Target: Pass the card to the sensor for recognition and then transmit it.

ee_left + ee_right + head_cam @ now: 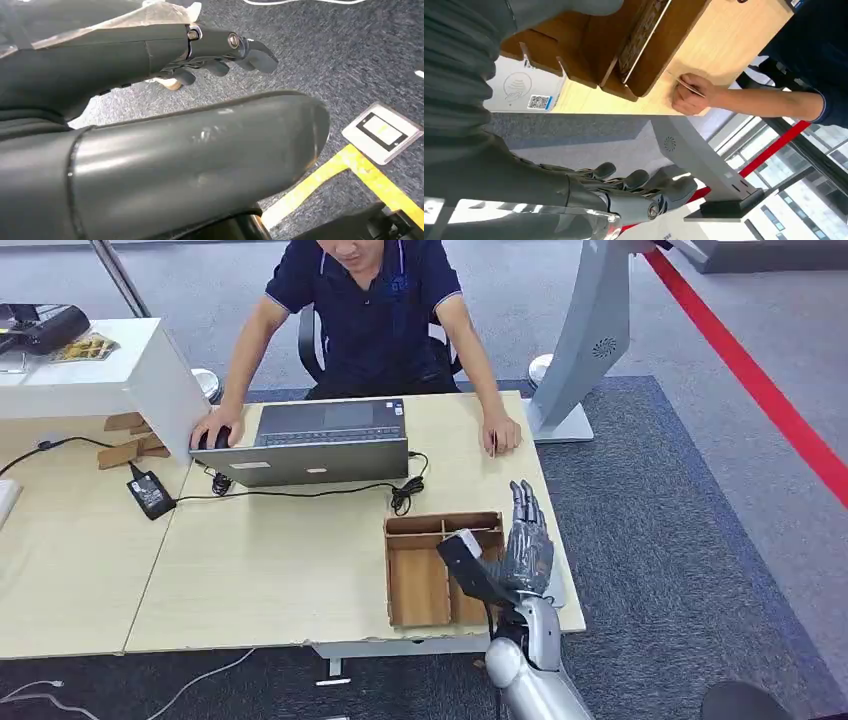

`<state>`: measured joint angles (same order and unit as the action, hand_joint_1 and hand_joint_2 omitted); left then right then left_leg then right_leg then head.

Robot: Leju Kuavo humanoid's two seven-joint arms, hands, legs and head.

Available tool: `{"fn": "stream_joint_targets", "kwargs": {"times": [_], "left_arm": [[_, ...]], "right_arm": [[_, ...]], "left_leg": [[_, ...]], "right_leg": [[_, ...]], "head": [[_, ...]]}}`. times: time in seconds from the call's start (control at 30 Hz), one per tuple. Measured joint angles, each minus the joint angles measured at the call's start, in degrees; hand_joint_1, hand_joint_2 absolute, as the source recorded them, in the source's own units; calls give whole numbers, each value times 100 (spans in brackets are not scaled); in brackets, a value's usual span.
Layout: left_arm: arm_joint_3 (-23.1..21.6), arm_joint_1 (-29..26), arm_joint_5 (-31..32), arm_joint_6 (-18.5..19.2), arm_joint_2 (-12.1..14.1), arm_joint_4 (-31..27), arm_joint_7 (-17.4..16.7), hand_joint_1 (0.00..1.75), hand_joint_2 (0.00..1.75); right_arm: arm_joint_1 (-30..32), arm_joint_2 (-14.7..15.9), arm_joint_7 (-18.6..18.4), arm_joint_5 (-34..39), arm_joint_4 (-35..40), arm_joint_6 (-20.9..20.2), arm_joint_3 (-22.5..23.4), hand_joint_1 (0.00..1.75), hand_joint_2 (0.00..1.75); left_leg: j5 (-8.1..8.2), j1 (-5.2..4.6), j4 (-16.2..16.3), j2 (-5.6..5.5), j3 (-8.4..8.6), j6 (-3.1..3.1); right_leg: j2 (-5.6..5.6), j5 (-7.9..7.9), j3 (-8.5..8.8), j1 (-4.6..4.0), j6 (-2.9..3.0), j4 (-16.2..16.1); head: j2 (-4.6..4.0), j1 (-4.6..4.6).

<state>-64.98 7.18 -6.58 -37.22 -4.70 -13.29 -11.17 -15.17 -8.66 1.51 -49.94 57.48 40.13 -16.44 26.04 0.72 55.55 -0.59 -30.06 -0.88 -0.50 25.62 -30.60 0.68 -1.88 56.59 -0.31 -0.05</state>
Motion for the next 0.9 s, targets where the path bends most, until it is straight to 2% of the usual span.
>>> {"fn": "stream_joint_targets", "kwargs": {"times": [0.9], "left_arm": [[0, 0, 9, -17, 0, 0, 13, 0, 0]], "right_arm": [[-16, 4, 13, -11, 0, 0, 4, 0, 175]], "left_leg": [[0, 0, 0, 0, 0, 0]], "right_leg": [[0, 0, 0, 0, 0, 0]], "head": [[0, -2]]}}
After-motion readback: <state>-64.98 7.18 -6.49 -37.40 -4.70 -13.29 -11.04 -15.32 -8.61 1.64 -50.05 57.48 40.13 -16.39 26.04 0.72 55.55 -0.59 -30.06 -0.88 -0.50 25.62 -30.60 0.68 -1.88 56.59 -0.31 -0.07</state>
